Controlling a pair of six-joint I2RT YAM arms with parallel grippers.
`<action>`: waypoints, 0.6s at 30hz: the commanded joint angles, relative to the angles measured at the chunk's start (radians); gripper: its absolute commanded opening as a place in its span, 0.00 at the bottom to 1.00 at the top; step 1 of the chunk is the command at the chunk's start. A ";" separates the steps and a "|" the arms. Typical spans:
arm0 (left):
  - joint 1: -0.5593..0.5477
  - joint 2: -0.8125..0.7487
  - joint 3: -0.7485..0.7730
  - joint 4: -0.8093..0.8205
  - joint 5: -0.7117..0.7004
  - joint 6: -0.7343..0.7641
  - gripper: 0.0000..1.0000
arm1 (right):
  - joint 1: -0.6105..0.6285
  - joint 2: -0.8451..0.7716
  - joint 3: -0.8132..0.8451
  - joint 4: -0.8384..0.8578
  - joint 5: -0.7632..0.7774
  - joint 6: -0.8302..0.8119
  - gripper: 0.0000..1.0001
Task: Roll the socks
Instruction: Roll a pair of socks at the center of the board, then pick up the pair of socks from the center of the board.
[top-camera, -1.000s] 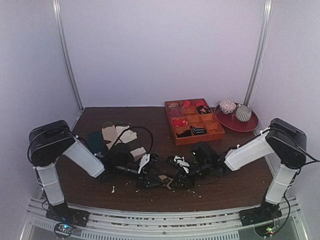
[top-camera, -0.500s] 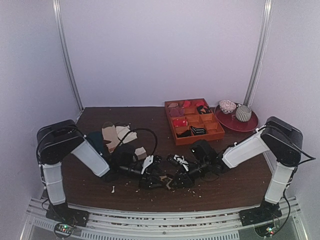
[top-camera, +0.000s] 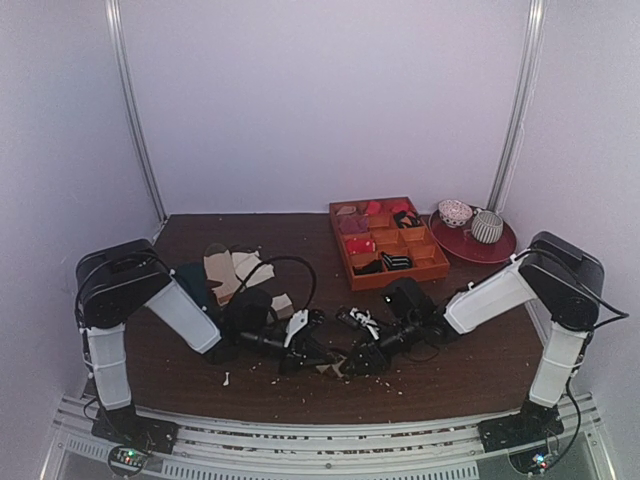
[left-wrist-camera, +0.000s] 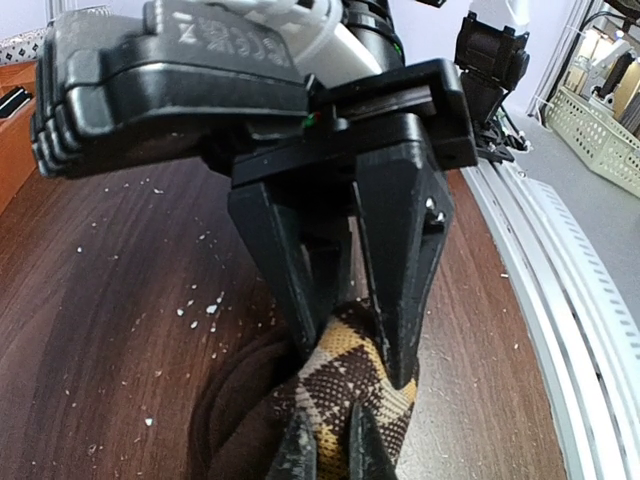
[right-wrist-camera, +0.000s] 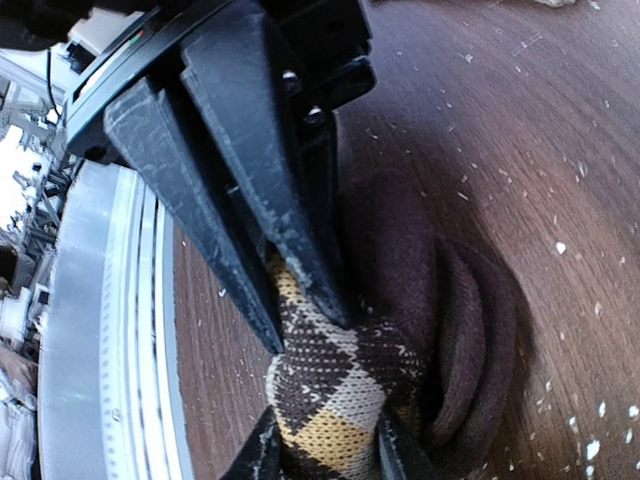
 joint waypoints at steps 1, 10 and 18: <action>-0.029 0.072 -0.009 -0.324 -0.061 -0.043 0.00 | -0.014 0.059 -0.013 -0.237 0.068 0.043 0.31; -0.026 0.097 0.062 -0.581 -0.099 -0.021 0.00 | -0.017 -0.080 0.143 -0.415 0.196 -0.020 0.56; -0.024 0.144 0.081 -0.594 -0.080 -0.026 0.00 | -0.019 -0.207 0.180 -0.499 0.293 -0.080 0.70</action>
